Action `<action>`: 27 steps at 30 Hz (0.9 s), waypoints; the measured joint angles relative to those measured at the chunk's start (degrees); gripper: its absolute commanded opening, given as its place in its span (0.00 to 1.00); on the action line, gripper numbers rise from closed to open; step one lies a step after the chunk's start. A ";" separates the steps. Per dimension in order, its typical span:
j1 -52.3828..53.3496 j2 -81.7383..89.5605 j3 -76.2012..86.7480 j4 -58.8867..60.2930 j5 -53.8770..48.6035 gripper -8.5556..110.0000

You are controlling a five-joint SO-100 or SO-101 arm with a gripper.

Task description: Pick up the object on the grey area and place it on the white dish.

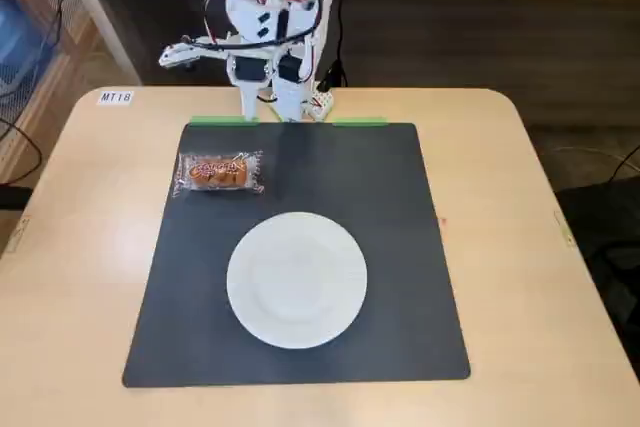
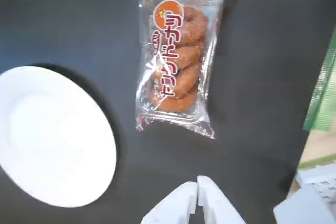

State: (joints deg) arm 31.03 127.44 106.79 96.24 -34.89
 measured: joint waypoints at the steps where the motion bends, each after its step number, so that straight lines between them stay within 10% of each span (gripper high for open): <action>1: 0.53 -1.67 -0.35 0.00 -0.44 0.08; 12: 13.80 -13.71 -0.79 0.18 -4.48 0.41; 27: 11.78 -28.21 -2.99 -8.79 -4.39 0.46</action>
State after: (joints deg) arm 42.80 99.23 103.80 87.45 -39.29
